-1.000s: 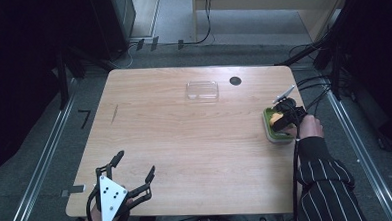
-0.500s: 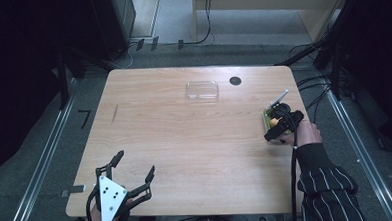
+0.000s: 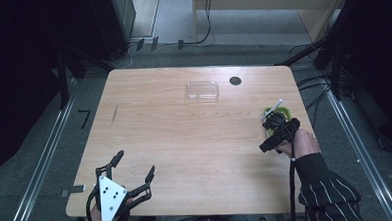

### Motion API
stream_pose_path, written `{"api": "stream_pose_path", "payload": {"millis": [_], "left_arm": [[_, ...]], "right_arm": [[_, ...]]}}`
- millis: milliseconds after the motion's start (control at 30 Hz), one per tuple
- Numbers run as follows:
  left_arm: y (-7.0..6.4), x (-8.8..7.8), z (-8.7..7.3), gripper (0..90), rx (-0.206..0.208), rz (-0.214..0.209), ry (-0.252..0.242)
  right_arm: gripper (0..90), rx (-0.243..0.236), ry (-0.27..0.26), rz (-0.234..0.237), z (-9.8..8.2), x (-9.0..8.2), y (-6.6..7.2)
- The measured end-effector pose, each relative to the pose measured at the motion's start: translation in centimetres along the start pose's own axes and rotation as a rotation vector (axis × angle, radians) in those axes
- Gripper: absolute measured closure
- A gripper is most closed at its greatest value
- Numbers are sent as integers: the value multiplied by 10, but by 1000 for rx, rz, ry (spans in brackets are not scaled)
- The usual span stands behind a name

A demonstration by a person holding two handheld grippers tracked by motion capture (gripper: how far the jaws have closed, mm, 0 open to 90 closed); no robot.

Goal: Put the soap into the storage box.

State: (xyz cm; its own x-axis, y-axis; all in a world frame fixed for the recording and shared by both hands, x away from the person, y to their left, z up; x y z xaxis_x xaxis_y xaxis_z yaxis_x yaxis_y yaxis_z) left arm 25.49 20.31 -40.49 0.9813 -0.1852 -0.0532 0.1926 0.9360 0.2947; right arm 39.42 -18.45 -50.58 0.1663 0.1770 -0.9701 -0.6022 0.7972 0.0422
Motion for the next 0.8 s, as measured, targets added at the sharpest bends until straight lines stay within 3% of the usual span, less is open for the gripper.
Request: {"api": "stream_pose_path", "payload": {"millis": [367, 800], "left_arm": [[0, 0, 0, 130, 1, -1, -1], [0, 0, 0, 130, 3, -2, 0]], "right_arm": [[25, -46, 21, 3, -18, 2, 20], [23, -52, 52, 11, -50, 8, 33]]}}
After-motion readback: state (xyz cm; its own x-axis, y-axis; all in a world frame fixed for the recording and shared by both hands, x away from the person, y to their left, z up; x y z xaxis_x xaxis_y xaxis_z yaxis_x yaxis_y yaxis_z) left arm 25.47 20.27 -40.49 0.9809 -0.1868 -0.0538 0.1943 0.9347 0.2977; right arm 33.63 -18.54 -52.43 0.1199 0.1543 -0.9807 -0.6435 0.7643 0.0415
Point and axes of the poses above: each handheld gripper's, and its own axes: x roughly forward along the jaws, z roughly out of its top, y roughly to its left, the point moved 9 cm from there along x, roughly forward along the jaws, and after that the axes turned 10 degrees about z, right-handed, at the moved point
